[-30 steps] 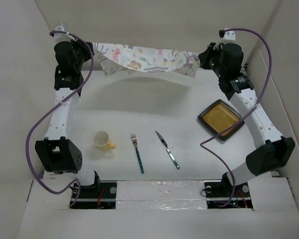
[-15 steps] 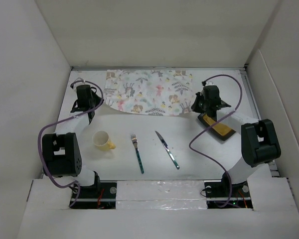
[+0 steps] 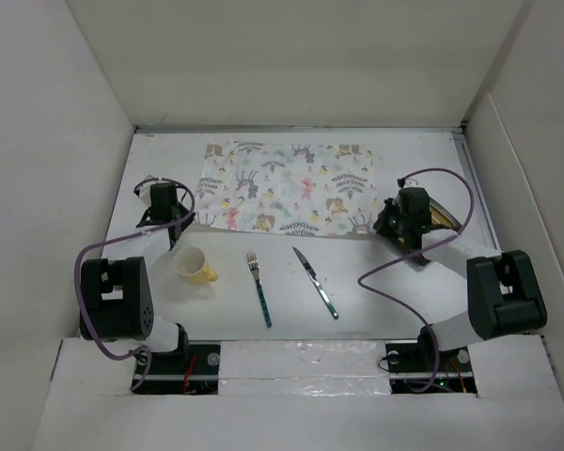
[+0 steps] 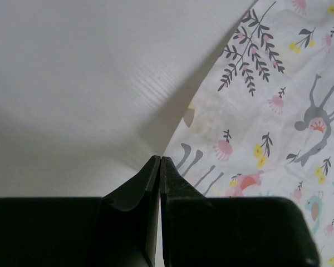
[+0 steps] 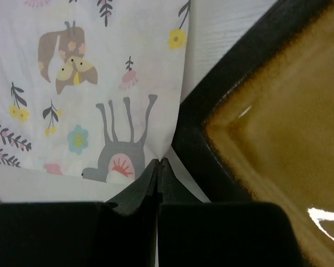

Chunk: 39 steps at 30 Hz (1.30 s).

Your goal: Set the dinner table for one person

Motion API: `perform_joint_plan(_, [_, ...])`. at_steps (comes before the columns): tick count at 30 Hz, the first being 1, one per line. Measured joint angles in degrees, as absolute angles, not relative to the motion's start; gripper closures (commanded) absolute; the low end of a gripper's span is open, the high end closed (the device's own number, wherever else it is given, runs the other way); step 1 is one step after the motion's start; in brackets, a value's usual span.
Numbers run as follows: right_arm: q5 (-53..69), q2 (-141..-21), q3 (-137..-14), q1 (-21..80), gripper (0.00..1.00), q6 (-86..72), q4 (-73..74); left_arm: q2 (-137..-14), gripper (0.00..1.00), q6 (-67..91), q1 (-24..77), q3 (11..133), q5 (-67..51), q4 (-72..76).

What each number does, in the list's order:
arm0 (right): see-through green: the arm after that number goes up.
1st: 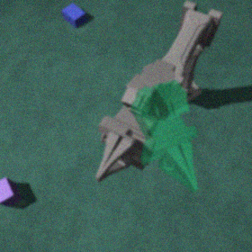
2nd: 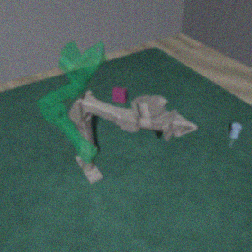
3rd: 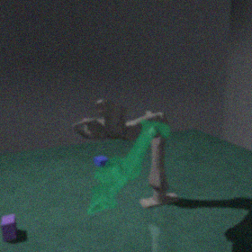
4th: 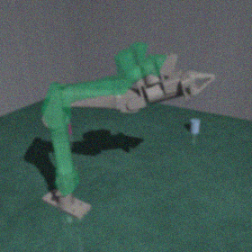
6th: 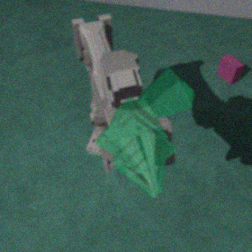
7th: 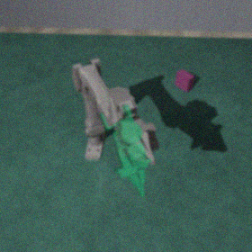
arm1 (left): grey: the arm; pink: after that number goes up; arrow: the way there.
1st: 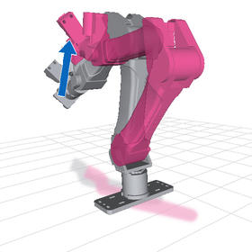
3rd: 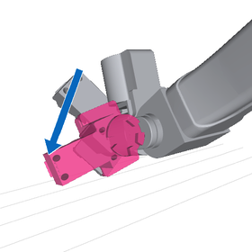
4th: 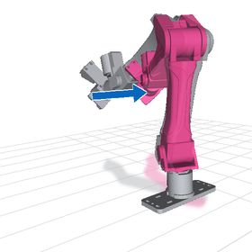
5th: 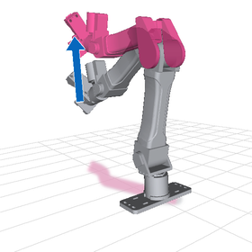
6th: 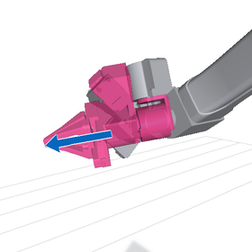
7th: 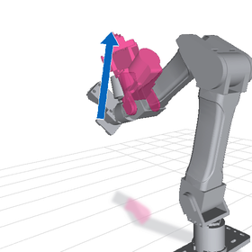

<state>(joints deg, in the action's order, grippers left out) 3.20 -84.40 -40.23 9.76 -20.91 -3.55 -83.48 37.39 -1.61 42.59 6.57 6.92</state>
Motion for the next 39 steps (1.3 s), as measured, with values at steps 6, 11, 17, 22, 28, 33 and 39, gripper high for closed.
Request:
perform_joint_plan(6, [4.6,-78.1,-33.6,9.0,1.0,-21.7,-4.5,-76.4,1.0,38.7,-1.6,36.5,7.4,5.0])
perform_joint_plan(11, [5.6,-74.4,-31.0,9.0,1.0,-22.0,-4.6,-69.9,1.0,39.7,-1.6,32.9,8.3,4.0])
perform_joint_plan(17, [6.7,-72.3,-29.9,9.0,1.0,-22.3,-4.1,-66.9,1.0,41.0,-1.6,29.7,8.9,4.5])
perform_joint_plan(22, [8.1,-70.3,-28.9,9.0,1.0,-22.7,-3.4,-66.2,1.0,41.4,-1.6,29.3,8.9,4.6])
perform_joint_plan(28, [8.9,-68.9,-28.1,9.0,0.77,-22.8,-2.8,-61.7,0.93,41.7,-1.6,26.4,9.0,4.4])
perform_joint_plan(33, [9.0,-69.1,-28.2,9.0,0.55,-22.8,-2.5,-61.9,0.6,42.1,-1.6,26.7,9.0,3.9])
perform_joint_plan(39, [9.6,-67.5,-31.7,9.0,0.43,-22.7,1.4,-60.8,0.31,41.9,-1.6,34.2,8.8,-1.9])
